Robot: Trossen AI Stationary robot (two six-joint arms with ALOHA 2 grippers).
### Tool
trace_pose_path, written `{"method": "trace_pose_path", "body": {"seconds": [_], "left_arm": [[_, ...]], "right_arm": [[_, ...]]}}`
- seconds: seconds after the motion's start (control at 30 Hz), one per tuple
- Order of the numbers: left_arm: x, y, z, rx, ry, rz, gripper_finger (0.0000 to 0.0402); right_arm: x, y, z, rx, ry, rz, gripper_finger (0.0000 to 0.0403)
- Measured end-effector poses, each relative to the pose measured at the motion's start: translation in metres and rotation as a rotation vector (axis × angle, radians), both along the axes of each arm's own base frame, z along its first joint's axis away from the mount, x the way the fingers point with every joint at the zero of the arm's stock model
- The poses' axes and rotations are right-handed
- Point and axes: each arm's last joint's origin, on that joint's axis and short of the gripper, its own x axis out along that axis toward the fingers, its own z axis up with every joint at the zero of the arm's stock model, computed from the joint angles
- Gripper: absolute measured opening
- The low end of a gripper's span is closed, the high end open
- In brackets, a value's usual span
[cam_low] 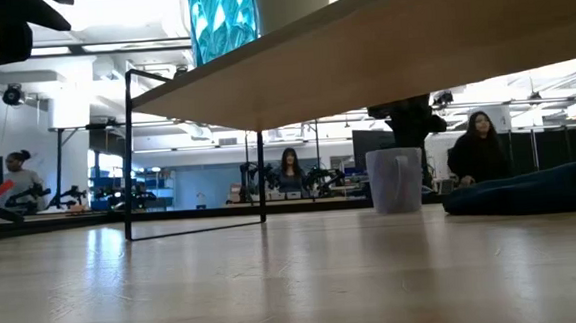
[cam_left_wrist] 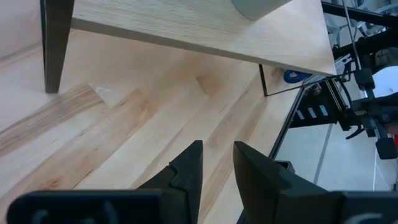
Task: Stack small to large cups/mugs on shelf
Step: Put the light purple mug on the shelf
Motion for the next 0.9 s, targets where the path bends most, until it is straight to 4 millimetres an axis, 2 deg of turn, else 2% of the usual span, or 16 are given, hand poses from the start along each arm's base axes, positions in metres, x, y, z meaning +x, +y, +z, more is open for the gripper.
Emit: {"method": "trace_pose_path", "body": {"seconds": [0.1, 0.2, 0.37, 0.53, 0.67, 0.8, 0.9], "left_arm": [[0.000, 0.000, 0.000, 0.000, 0.000, 0.000, 0.0075], [0.000, 0.000, 0.000, -0.001, -0.001, 0.000, 0.0075], [0.000, 0.000, 0.000, 0.001, -0.004, -0.003, 0.0075], [0.000, 0.000, 0.000, 0.007, -0.006, -0.002, 0.0075], [0.000, 0.001, 0.000, 0.015, -0.014, 0.015, 0.0075], [0.001, 0.002, 0.001, 0.021, -0.021, 0.037, 0.0075], [0.002, 0.004, 0.000, 0.022, -0.019, 0.046, 0.0075]], "right_arm": [[0.000, 0.003, 0.002, 0.002, -0.002, 0.003, 0.0014], [-0.006, 0.011, 0.013, 0.012, 0.007, -0.015, 0.0013], [-0.021, 0.033, 0.059, -0.054, 0.027, -0.042, 0.0012], [-0.044, 0.056, 0.118, -0.101, -0.060, -0.136, 0.0012], [-0.066, 0.080, 0.153, -0.127, -0.120, -0.228, 0.0012], [-0.082, 0.107, 0.171, -0.106, -0.128, -0.306, 0.0012], [-0.082, 0.127, 0.176, -0.068, -0.165, -0.345, 0.0012]]}}
